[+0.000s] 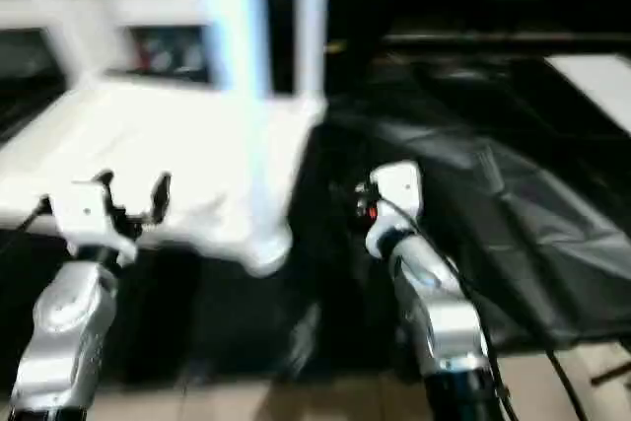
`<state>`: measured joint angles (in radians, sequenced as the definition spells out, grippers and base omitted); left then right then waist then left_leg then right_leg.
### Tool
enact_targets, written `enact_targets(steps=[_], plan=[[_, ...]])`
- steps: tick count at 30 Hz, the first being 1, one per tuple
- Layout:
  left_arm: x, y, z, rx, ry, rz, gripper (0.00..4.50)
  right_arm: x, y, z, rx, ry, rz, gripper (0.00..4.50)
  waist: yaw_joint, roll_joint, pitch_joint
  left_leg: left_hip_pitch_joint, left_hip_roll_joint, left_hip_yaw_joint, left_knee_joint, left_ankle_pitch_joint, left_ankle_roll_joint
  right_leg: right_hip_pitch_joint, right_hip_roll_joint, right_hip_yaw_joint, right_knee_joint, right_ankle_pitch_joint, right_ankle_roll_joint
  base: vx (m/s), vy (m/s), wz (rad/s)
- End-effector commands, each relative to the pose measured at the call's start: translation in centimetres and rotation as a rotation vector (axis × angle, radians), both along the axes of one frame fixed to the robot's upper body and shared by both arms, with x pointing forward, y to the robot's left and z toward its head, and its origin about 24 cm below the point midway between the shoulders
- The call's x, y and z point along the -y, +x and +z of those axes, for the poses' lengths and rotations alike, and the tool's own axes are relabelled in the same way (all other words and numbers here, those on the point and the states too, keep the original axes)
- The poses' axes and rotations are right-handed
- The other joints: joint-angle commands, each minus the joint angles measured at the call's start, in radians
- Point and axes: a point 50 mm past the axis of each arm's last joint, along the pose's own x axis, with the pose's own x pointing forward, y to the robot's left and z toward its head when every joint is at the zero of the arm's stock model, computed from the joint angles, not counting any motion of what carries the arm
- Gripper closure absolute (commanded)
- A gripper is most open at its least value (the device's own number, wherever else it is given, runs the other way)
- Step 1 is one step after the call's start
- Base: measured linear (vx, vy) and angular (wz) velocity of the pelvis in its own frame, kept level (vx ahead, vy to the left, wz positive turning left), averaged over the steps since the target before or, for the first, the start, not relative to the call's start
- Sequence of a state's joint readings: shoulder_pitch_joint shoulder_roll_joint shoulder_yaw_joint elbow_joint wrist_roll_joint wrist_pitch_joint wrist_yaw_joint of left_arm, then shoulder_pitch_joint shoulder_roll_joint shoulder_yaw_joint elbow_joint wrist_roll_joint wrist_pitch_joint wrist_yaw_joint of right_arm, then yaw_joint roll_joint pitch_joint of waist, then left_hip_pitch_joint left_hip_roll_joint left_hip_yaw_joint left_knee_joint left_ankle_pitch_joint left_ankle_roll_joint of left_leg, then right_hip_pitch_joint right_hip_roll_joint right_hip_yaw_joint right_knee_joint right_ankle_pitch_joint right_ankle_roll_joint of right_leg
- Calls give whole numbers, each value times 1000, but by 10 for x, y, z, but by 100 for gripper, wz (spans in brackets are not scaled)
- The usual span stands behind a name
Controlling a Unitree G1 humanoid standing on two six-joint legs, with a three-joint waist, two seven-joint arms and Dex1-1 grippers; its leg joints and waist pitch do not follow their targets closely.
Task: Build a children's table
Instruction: Rotate table base
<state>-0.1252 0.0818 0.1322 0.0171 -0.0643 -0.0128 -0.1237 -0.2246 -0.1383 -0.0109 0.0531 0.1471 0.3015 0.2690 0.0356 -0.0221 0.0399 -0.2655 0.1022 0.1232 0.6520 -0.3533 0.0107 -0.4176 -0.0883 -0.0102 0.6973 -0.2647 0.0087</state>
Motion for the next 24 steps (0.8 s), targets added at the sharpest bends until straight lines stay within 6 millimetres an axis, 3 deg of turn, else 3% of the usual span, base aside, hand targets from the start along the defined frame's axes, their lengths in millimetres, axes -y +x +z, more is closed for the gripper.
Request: enact_targets(steps=[1,2,3,4,5,6,7,8,9,10,11,12,13,14,15,16,17,18,19,21,22,24], plan=[[3,-2,-1,-20,-8,-55,5,0,1,4,9,-4,14,134,55,-23,-54,-117,-33,-24,90,31,140,190,-148,164,-174,-163,-114,218,-68,4],[4,-3,-2,-28,-5,-70,5,0,1,5,9,-4,19,134,49,-14,-52,-158,-16,-46,96,163,57,207,-143,123,-129,170,-132,218,-68,4],[4,-3,-3,-40,1,-91,5,0,1,5,9,-5,27,134,49,-12,-55,-162,-14,-50,82,236,13,202,-128,93,-110,392,-129,191,-43,-12],[5,-4,-4,-45,6,-148,5,0,0,6,12,-14,58,134,47,10,-52,-150,11,-59,20,389,-27,157,-109,38,-88,760,-133,119,-33,-16],[5,-5,-6,-65,27,-210,5,-1,-1,6,13,-27,99,134,56,56,-69,-151,28,-58,-77,575,-2,148,-43,-21,-47,908,-91,119,-33,-16],[3,-6,-8,-91,45,-261,5,-1,-2,6,15,-43,139,134,52,81,-78,-137,48,-66,-85,667,42,135,-23,-40,-45,905,-53,-23,9,-23],[-1,-6,-9,-119,4,-318,5,0,-4,7,18,-64,191,134,36,106,-89,-67,150,-146,-40,928,131,66,1,-36,6,562,-5,-14,40,-23],[-1,-6,-9,-123,-3,-325,5,0,-4,7,19,-67,197,134,36,96,-83,-26,204,-191,-40,1068,192,20,-51,24,-25,253,11,-14,40,-23],[-6,-4,-6,-134,19,-380,5,4,-5,8,21,-85,229,134,34,92,-88,-24,190,-185,-32,1063,188,15,-63,36,-41,243,-5,14,82,-12],[-6,-3,-5,-141,43,-415,5,7,-4,9,22,-89,238,134,55,73,-72,-85,115,-121,-30,814,134,48,-67,44,-88,286,-63,-39,94,-2],[-7,-3,-5,-155,63,-449,5,9,-4,9,23,-92,246,134,70,59,-58,-135,70,-67,-54,451,76,89,-80,38,-102,266,-110,-39,94,-2],[-7,-3,-5,-155,63,-449,5,9,-4,9,23,-92,246,134,81,61,-59,-132,77,-61,-63,301,49,94,-85,38,-109,216,-128,-51,34,2],[-7,0,-5,-179,106,-514,5,15,-2,10,20,-110,262,134,80,64,-48,-119,92,-53,-83,92,4,90,-76,35,-121,87,-173,-77,1,8],[-7,0,-5,-179,106,-514,5,15,-2,10,20,-110,262,134,80,67,-44,-111,99,-51,-95,9,-12,85,-68,31,-124,6,-188,-77,1,8],[-9,6,-4,-197,173,-583,5,20,-1,12,16,-133,299,134,73,73,-30,-97,108,-41,-118,-160,-43,76,-62,27,-138,-182,-209,-85,7,6],[-9,8,-2,-210,204,-646,5,23,0,13,13,-151,336,134,71,74,-29,-88,112,-34,-126,-254,-74,74,-67,28,-148,-319,-197,-86,7,1],[-10,9,-2,-222,215,-677,5,24,0,14,10,-159,355,134,69,73,-24,-87,115,-33,-134,-293,-90,71,-71,28,-157,-389,-178,-86,7,1],[-10,9,-2,-243,230,-736,5,26,0,14,5,-174,390,134,71,79,-25,-86,117,-34,-136,-304,-99,70,-74,29,-156,-397,-176,-77,12,-3],[-11,8,-4,-268,257,-794,5,27,-1,14,-2,-196,426,134,69,78,-24,-84,120,-34,-141,-325,-108,72,-76,27,-161,-406,-169,-56,20,-6],[-12,7,-5,-288,275,-833,5,28,-1,14,-8,-214,451,134,70,78,-31,-89,123,-33,-145,-278,-103,78,-78,28,-154,-319,-177,-28,10,-3],[-12,5,-7,-329,293,-901,5,28,-2,12,-21,-237,491,134,71,87,-35,-96,122,-30,-145,-222,-87,83,-78,26,-148,-249,-186,0,0,0],[-10,1,-11,-405,333,-1027,5,26,-3,10,-40,-287,576,134,69,83,-36,-94,121,-22,-142,-208,-71,79,-76,25,-149,-230,-195,0,0,0]])
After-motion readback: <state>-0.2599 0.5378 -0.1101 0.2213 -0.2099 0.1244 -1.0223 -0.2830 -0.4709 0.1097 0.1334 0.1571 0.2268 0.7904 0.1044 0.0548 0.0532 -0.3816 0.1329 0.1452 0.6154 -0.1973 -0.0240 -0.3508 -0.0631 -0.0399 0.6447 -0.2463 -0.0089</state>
